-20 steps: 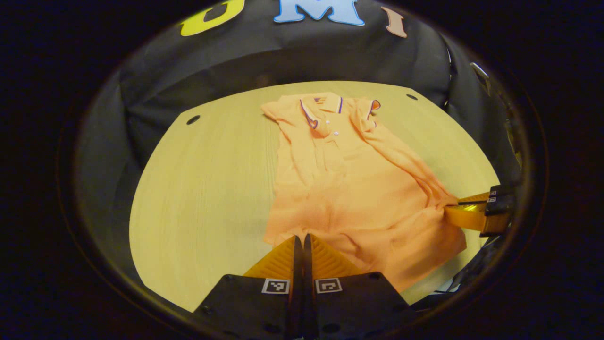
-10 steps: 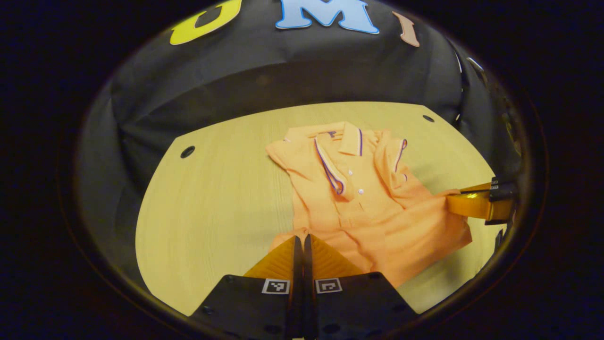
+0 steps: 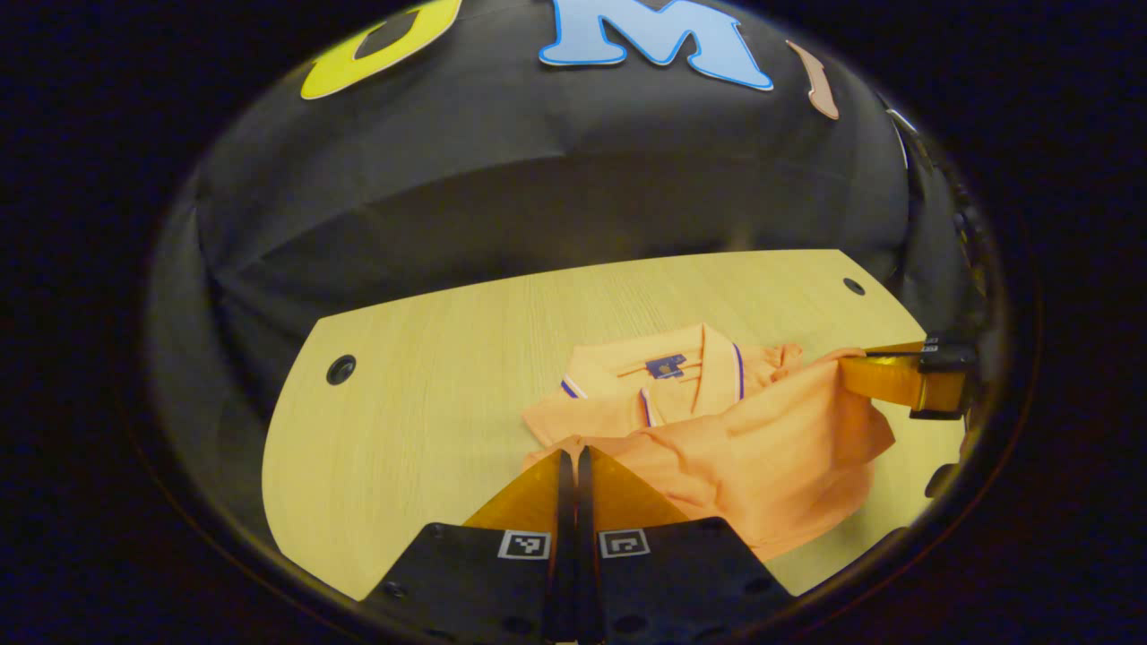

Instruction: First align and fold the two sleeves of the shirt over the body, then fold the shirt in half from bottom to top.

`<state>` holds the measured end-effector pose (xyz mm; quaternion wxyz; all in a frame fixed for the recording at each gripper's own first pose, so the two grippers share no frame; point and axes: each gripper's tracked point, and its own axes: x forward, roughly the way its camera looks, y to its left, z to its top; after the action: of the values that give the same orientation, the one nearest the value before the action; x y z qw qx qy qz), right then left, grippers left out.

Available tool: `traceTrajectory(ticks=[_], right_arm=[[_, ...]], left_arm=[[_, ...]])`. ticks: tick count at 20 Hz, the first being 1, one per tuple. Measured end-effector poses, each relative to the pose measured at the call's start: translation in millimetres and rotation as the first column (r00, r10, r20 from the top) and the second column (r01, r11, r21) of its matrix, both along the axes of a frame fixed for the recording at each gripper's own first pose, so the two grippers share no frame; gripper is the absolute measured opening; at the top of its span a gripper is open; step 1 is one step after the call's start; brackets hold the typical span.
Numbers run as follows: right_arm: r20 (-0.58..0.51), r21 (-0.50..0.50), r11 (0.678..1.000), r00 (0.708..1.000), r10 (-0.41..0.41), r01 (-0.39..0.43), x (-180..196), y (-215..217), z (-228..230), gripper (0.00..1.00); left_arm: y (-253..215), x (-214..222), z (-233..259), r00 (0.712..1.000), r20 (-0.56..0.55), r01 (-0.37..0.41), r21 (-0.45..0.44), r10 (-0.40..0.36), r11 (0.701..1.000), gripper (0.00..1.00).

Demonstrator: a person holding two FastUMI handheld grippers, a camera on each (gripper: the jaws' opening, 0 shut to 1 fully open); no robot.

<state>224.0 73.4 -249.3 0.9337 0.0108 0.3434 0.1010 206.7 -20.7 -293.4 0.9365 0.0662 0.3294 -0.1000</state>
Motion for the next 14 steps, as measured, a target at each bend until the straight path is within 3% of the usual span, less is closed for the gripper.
traceTrajectory(ticks=[8, 14], right_arm=[[0.035, -0.003, 1.0, 0.999, -0.023, 0.023, 77, 3, -10, 0.0], [0.023, 0.025, 0.998, 0.998, -0.066, 0.065, 107, -2, -22, 0.0]], left_arm=[[-5, 86, -2, 0.999, 0.042, 0.023, 0.019, -0.024, 1.0, 0.05], [-9, 107, -5, 0.996, 0.057, 0.067, 0.084, -0.072, 0.994, 0.05]])
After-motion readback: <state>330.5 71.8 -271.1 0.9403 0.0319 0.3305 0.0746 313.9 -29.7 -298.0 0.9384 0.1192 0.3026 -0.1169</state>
